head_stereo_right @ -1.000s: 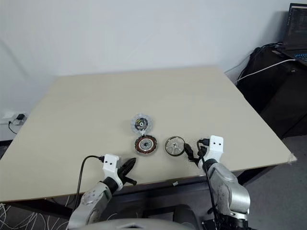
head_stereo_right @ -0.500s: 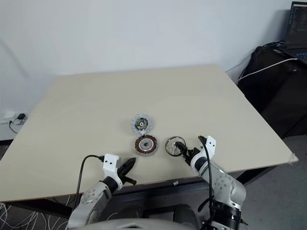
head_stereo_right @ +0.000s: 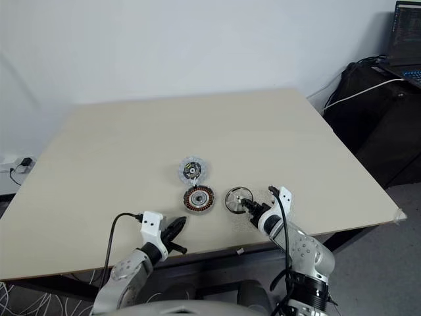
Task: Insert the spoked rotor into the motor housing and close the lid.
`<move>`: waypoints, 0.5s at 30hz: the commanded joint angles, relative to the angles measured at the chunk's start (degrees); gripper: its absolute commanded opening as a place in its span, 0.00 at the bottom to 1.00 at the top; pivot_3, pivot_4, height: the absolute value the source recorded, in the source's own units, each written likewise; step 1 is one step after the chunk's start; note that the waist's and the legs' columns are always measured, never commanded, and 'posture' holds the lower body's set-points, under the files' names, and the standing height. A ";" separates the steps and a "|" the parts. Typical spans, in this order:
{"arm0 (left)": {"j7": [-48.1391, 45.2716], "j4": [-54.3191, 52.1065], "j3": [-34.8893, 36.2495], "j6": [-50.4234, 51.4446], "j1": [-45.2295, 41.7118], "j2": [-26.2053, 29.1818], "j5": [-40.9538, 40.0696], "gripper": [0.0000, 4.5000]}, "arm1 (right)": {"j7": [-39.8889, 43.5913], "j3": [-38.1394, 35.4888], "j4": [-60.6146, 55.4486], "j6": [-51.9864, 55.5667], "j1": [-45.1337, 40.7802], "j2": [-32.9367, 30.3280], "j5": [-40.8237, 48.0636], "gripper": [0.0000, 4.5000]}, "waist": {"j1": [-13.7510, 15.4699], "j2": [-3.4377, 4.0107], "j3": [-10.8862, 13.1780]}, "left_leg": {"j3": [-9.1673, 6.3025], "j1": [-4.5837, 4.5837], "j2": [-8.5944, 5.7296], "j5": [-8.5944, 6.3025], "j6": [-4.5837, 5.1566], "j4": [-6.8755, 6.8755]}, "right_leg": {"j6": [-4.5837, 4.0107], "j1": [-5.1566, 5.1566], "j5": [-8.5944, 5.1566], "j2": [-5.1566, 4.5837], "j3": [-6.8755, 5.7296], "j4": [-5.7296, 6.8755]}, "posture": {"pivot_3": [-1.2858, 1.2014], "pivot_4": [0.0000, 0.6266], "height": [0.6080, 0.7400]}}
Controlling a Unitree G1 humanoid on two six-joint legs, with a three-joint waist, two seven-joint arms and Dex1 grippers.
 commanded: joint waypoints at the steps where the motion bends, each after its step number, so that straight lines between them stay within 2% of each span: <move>1: -0.40 -2.20 0.02 -0.35 -0.56 0.03 -1.03 0.00 | -1.17 -0.02 -0.44 0.58 0.38 -0.29 0.69 0.11 | -0.02 0.01 -0.02 | 0.00 0.00 0.00 0.00 0.00 0.00 | 0.03 0.01 -0.02 0.00 0.00 0.00 | 0.52 0.00 1.00; 5: -0.34 -2.22 0.05 -0.28 -0.54 -0.03 -1.06 0.00 | -2.97 -2.55 -1.06 1.42 -0.01 1.49 4.65 0.10 | 0.01 0.03 -0.02 | 0.00 -0.01 0.00 0.00 0.00 0.04 | 0.06 0.02 -0.02 -0.01 0.00 0.00 | 0.52 0.00 1.00; 9: -0.25 -2.20 0.07 -0.24 -0.55 -0.08 -1.05 0.00 | -7.76 -5.95 -2.78 2.18 -1.86 5.43 12.72 0.10 | 0.04 0.06 0.00 | -0.01 -0.05 0.00 0.00 0.01 0.02 | 0.04 -0.04 0.00 -0.01 0.00 0.00 | 0.52 0.00 1.00; 15: -0.26 -2.16 0.06 -0.22 -0.56 -0.09 -1.04 0.00 | -14.54 -5.23 -3.74 0.78 -4.54 8.44 23.81 0.10 | -0.17 0.16 0.06 | -0.01 -0.28 0.00 0.01 0.03 0.01 | -0.20 -0.30 0.15 0.00 0.02 0.00 | 0.52 0.00 1.00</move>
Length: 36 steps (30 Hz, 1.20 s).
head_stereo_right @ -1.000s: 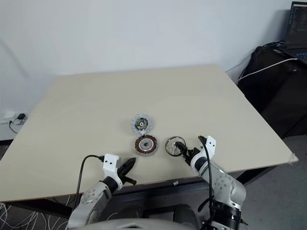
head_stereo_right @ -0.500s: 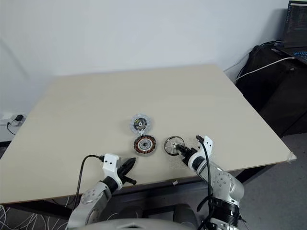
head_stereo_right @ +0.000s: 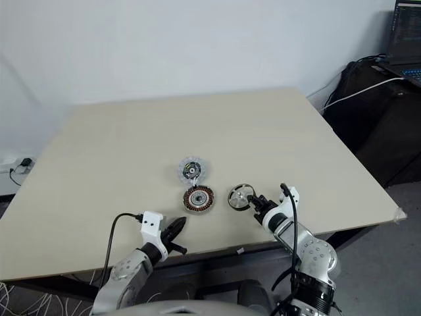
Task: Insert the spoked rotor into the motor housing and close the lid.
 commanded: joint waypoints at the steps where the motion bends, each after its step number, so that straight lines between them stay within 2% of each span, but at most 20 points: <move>1: -0.22 -2.16 0.07 -0.48 -0.55 -0.08 -0.98 0.00 | -2.44 1.95 -2.59 -1.57 -3.71 6.69 7.19 0.10 | -0.02 0.02 0.01 | 0.00 -0.02 0.00 0.00 0.00 0.00 | -0.02 -0.02 0.01 0.01 -0.01 0.00 | 0.52 0.00 1.00; 5: -0.13 -2.20 0.24 -0.45 -0.62 -0.20 -1.15 0.00 | -1.68 6.91 -0.21 -2.26 -4.59 6.29 9.17 0.10 | -0.01 0.02 0.01 | 0.00 -0.03 -0.01 0.01 0.02 0.00 | -0.04 -0.02 0.02 0.01 -0.02 0.00 | 0.52 0.00 1.00; 11: -0.07 -2.35 0.29 -0.45 -0.54 -0.25 -1.21 0.00 | 1.60 15.31 6.58 -3.28 -6.16 5.84 5.76 0.10 | 0.02 0.01 0.00 | 0.01 -0.04 -0.02 0.02 0.04 0.02 | -0.06 -0.01 0.04 0.02 -0.02 -0.01 | 0.52 0.00 1.00; 17: 0.11 -2.83 0.47 -0.38 -0.09 -0.15 -1.49 0.00 | 4.80 20.02 11.58 -4.49 -7.51 5.45 3.21 0.10 | 0.02 0.01 0.00 | 0.00 -0.04 -0.03 0.02 0.03 0.03 | -0.06 -0.01 0.04 0.03 -0.02 0.00 | 0.52 0.00 1.00; 36: -0.73 1.05 0.97 -3.18 -0.57 0.28 -1.61 0.00 | 8.78 21.02 17.54 -8.98 -10.31 4.40 -0.14 0.10 | -0.02 0.02 -0.02 | -0.01 -0.03 -0.04 0.02 0.03 0.04 | -0.05 -0.01 0.06 0.05 -0.02 0.02 | 0.52 0.00 1.00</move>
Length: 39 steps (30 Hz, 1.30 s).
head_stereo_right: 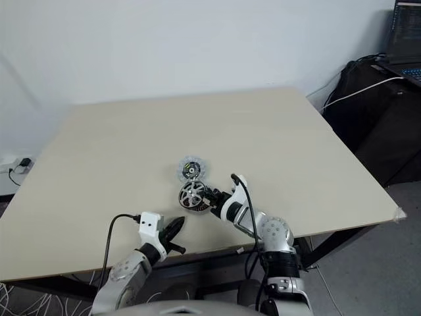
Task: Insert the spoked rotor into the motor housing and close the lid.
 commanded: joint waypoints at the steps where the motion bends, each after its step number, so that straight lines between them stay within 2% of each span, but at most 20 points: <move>1: -0.37 -0.60 0.26 -1.61 -0.61 0.13 -0.25 0.00 | 1.10 -0.50 -0.05 -1.37 -1.46 4.06 0.06 0.10 | 0.00 0.01 0.00 | 0.00 0.00 0.00 0.00 0.00 0.00 | 0.00 0.00 0.00 0.00 0.00 0.00 | 0.52 0.00 1.00; 12: 0.17 -2.48 0.02 -0.55 -0.33 0.16 -0.25 0.00 | 1.23 -0.67 1.49 -1.82 -1.41 3.53 -1.52 0.10 | 0.00 0.05 -0.04 | 0.00 0.00 0.00 0.00 0.00 0.02 | 0.00 0.01 0.01 -0.01 0.01 0.02 | 0.52 0.00 1.00; 14: 0.29 -2.77 -0.05 -0.29 -0.37 0.15 -0.26 0.00 | 1.11 -1.03 1.69 -1.82 -1.41 3.29 -1.71 0.27 | 0.03 0.05 -0.06 | 0.00 0.00 0.00 0.00 0.00 0.02 | 0.00 0.01 0.01 -0.01 0.01 0.02 | 0.52 0.00 1.00; 22: 0.06 -1.99 0.02 -0.50 -0.59 0.26 -0.34 0.00 | 0.73 -2.71 -1.57 -1.33 -0.66 2.72 -0.88 0.82 | 0.03 0.13 -0.21 | 0.00 0.02 -0.01 0.00 0.00 0.04 | 0.01 0.04 0.01 -0.01 0.01 0.02 | 0.52 0.00 1.00; 29: -0.34 -1.32 -0.06 -0.79 -0.75 0.22 -0.39 0.00 | 0.10 -5.31 -5.74 -1.71 -0.10 1.40 -0.18 0.82 | -0.01 0.14 -0.21 | 0.00 0.04 -0.02 0.00 0.00 0.08 | 0.04 0.08 0.03 0.00 0.01 0.03 | 0.52 0.00 1.00; 33: -0.56 -1.19 -0.06 -0.91 -0.77 0.26 -0.31 0.00 | 1.26 -4.95 -11.43 -5.55 1.49 0.66 -2.78 0.82 | 0.03 0.14 -0.21 | 0.00 0.03 -0.02 0.00 0.00 0.07 | 0.04 0.06 0.03 0.00 0.01 0.04 | 0.52 0.00 1.00; 36: -0.56 -1.07 0.01 -1.09 -0.70 0.21 -0.31 0.00 | 3.11 -1.53 -17.58 -6.06 2.83 -0.90 -4.90 0.68 | 0.03 0.14 -0.21 | 0.00 0.03 -0.02 0.00 0.00 0.08 | 0.05 0.07 0.03 -0.01 0.01 0.03 | 0.52 0.00 1.00; 39: -0.78 -0.83 0.04 -1.17 -0.80 0.29 -0.37 0.00 | 3.61 2.13 -20.20 -5.64 3.09 -1.78 -7.54 0.47 | -0.13 0.13 -0.22 | 0.02 0.03 -0.01 0.00 0.00 0.08 | 0.05 0.06 0.03 0.00 0.02 0.04 | 0.52 0.00 1.00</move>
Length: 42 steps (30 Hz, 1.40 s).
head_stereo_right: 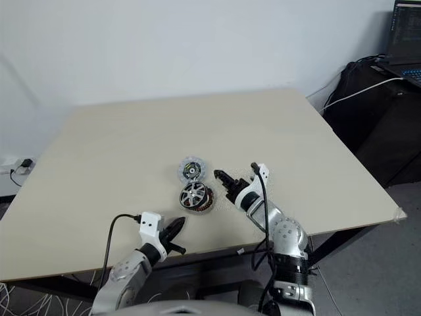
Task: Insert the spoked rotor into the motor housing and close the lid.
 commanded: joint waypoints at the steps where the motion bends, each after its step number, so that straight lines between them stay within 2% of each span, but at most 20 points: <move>1: -0.63 -0.59 0.11 -1.36 -0.70 0.19 -0.38 0.00 | 0.79 4.46 -4.03 0.30 -1.02 -0.09 -2.37 0.39 | -0.05 -0.02 -0.01 | 0.00 0.01 0.01 0.00 0.00 0.00 | 0.00 0.00 0.00 0.01 0.00 0.01 | 0.52 0.00 1.00; 6: -0.93 -0.22 0.17 -1.38 -0.93 0.07 -0.41 0.00 | -1.08 8.73 -1.98 3.47 -4.91 2.32 -4.23 0.03 | -0.02 -0.03 0.00 | 0.00 0.03 0.01 0.02 -0.04 0.02 | 0.00 0.02 0.00 0.00 -0.01 0.03 | 0.52 0.00 1.00; 7: -0.94 -0.20 0.16 -1.41 -0.92 0.02 -0.42 0.00 | -1.79 9.56 -0.92 4.19 -6.13 3.37 -4.90 0.01 | -0.01 -0.03 -0.01 | 0.00 0.03 0.01 0.02 -0.04 0.02 | 0.00 0.01 0.00 0.01 0.00 0.05 | 0.52 0.00 1.00; 14: -0.44 -0.53 0.16 -1.67 -0.44 -0.50 -0.41 0.00 | -7.61 13.68 8.25 4.23 -13.44 9.28 -11.12 0.01 | 0.05 -0.07 -0.02 | -0.01 0.04 -0.01 0.03 -0.06 0.02 | -0.06 -0.03 0.02 0.00 0.00 0.13 | 0.52 0.00 1.00; 18: -0.19 -0.62 0.27 -1.75 -0.31 -0.74 -0.40 0.00 | -10.67 12.98 12.75 4.77 -16.21 11.38 -13.99 0.01 | 0.21 -0.21 -0.16 | -0.05 0.04 -0.02 0.04 -0.08 -0.02 | -0.12 -0.06 -0.01 -0.01 -0.02 0.20 | 0.52 0.00 1.00; 24: -0.33 -0.04 0.41 -2.00 -0.50 -0.94 -0.48 0.00 | -14.91 10.00 17.51 6.58 -19.35 13.85 -13.80 0.01 | -0.05 -0.19 -0.16 | -0.05 0.04 -0.05 0.04 -0.10 -0.02 | -0.17 -0.12 -0.04 -0.02 0.00 0.31 | 0.52 0.00 1.00; 34: -0.29 0.16 0.39 -2.20 -0.68 -1.12 -0.43 0.00 | -14.54 10.62 17.53 8.13 -19.97 14.49 -13.53 0.01 | -0.63 -0.20 -0.15 | -0.06 0.18 -0.01 0.12 -0.20 -0.01 | -0.25 -0.08 -0.11 0.01 -0.02 0.60 | 0.52 0.00 1.00; 42: -0.36 -0.10 0.45 -1.83 -0.99 -1.07 -0.59 0.00 | -11.62 10.90 15.02 7.32 -18.53 11.60 -13.92 0.01 | -0.68 -0.21 -0.14 | -0.06 0.28 -0.01 0.12 -0.20 -0.01 | -0.25 0.02 -0.12 0.02 -0.02 0.60 | 0.52 0.00 1.00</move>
